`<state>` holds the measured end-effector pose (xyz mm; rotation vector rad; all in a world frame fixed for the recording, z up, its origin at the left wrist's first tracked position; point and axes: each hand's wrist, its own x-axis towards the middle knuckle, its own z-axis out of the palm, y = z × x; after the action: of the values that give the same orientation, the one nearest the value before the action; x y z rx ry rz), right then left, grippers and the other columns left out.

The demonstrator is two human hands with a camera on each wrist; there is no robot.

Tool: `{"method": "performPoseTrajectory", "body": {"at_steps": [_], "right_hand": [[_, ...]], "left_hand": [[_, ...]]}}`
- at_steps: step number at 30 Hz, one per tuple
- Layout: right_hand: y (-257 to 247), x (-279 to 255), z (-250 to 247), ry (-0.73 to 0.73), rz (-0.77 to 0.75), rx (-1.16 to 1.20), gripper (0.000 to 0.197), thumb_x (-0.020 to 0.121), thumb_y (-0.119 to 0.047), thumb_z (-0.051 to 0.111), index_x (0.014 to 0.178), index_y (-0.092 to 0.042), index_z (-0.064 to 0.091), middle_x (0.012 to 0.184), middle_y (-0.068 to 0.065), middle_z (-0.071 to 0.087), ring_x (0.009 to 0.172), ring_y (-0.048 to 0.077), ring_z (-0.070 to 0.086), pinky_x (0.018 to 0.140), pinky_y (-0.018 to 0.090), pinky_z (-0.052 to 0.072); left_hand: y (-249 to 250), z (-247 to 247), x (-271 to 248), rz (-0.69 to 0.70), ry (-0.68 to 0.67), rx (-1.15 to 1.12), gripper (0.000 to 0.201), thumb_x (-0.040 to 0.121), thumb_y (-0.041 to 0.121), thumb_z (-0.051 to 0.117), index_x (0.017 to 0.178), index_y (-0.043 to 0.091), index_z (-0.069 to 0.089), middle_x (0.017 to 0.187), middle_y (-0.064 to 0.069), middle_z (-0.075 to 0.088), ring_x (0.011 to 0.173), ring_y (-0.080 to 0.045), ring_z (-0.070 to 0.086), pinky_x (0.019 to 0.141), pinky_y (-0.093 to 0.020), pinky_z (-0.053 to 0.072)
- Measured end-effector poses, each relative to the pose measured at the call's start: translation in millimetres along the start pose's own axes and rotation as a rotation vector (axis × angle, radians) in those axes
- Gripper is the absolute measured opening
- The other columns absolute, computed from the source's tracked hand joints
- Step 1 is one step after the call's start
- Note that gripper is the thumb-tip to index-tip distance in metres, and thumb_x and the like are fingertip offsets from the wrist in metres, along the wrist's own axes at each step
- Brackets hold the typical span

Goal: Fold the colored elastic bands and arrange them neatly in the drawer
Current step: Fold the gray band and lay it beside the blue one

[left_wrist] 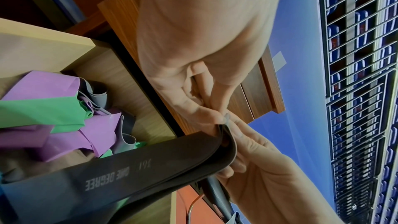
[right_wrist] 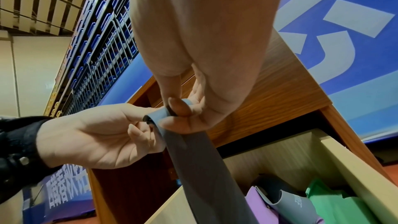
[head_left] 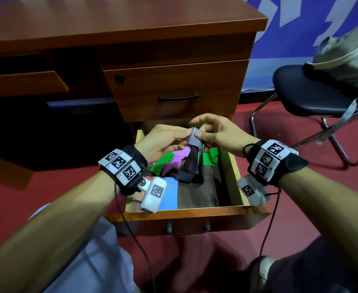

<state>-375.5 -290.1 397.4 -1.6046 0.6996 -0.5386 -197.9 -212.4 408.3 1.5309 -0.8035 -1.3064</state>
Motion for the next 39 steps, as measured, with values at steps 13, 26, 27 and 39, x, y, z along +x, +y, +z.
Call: {"method": "performPoseTrajectory", "body": {"at_steps": [13,26,27,39], "right_hand": [[7,3,-1,0.004,0.031,-0.003,0.033,0.096,-0.002,0.064,0.127,-0.001,0.052,0.073,0.009,0.059,0.058,0.027,0.057,0.055,0.028,0.053],[12,1,-3,0.083,0.085,0.069,0.026,0.088,-0.028,0.076,0.101,-0.009,0.067,0.074,-0.003,0.062,0.06,0.012,0.056,0.068,0.033,0.057],[12,0,-3,0.086,0.076,0.065,0.021,0.088,-0.029,0.076,0.095,-0.011,0.068,0.072,-0.006,0.063,0.06,0.01,0.056,0.067,0.032,0.056],[13,3,6,0.077,0.094,0.16,0.03,0.08,-0.044,0.075,0.072,-0.019,0.061,0.066,-0.002,0.057,0.053,0.009,0.051,0.053,0.021,0.041]], "left_hand": [[-2,1,1,0.064,0.013,0.102,0.01,0.09,0.01,0.076,0.097,0.003,0.077,0.07,-0.004,0.073,0.059,-0.006,0.062,0.052,-0.015,0.052],[4,0,-6,-0.007,-0.067,-0.158,0.022,0.095,0.009,0.069,0.115,0.0,0.073,0.09,-0.006,0.072,0.068,-0.007,0.063,0.058,-0.014,0.052],[4,1,-6,-0.01,-0.082,-0.182,0.02,0.096,0.01,0.068,0.113,0.002,0.073,0.09,-0.005,0.073,0.068,-0.006,0.064,0.059,-0.013,0.052],[10,-1,-8,0.058,-0.113,-0.132,0.012,0.093,0.018,0.073,0.096,0.007,0.074,0.078,0.0,0.072,0.066,-0.007,0.065,0.062,-0.016,0.053]]}}
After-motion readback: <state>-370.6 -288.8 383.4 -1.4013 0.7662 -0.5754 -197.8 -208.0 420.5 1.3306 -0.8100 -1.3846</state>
